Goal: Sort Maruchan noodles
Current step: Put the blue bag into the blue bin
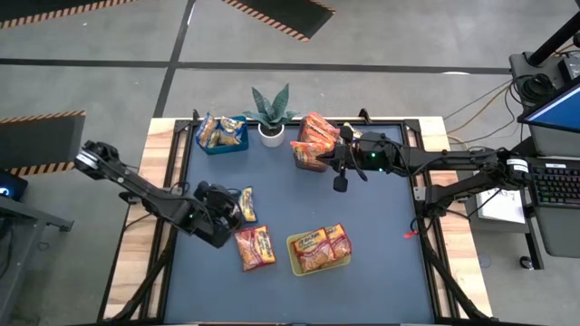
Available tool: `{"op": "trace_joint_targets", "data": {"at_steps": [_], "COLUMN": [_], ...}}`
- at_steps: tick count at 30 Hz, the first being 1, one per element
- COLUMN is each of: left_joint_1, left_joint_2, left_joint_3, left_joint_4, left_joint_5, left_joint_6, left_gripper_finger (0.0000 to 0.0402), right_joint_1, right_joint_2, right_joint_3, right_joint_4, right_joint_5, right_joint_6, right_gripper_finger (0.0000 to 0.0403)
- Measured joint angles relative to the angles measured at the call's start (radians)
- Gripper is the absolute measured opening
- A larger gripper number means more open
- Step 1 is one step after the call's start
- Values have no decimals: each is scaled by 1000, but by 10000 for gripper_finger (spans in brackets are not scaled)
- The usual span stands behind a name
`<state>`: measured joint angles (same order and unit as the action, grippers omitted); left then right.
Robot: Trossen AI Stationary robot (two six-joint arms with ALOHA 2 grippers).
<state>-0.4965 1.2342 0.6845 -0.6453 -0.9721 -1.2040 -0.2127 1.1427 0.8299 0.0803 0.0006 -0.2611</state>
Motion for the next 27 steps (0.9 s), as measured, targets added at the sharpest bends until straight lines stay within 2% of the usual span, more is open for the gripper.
{"op": "trace_joint_targets", "data": {"at_steps": [5, 8, 14, 19, 20, 22, 24, 27], "left_joint_1": [77, 150, 345, 456, 467, 487, 493, 493], "left_joint_2": [41, 68, 84, 79, 78, 78, 80, 80], "left_joint_3": [-48, -66, -51, -36, -31, -22, -8, 48], "left_joint_4": [172, 201, 267, 299, 284, 269, 267, 180], "left_joint_5": [3, 52, 358, 747, 784, 769, 695, 628], "left_joint_6": [7, 59, 365, 825, 897, 989, 1018, 895], "left_gripper_finger": [0, 0, 0, 0, 0, 0, 0, 0], "right_joint_1": [0, 0, 0, 0, 0, 0, 0, 0], "right_joint_2": [0, 0, 0, 0, 0, 0, 0, 0], "right_joint_3": [0, 0, 0, 0, 0, 0, 0, 0], "right_joint_4": [7, 7, 7, 5, 3, -4, -3, -4], "right_joint_5": [0, 0, 0, 0, 0, 0, 0, 0], "right_joint_6": [0, 0, -1, -5, -4, -5, -5, -4], "right_gripper_finger": [9, 9, 9, 9, 9, 9, 9, 9]}}
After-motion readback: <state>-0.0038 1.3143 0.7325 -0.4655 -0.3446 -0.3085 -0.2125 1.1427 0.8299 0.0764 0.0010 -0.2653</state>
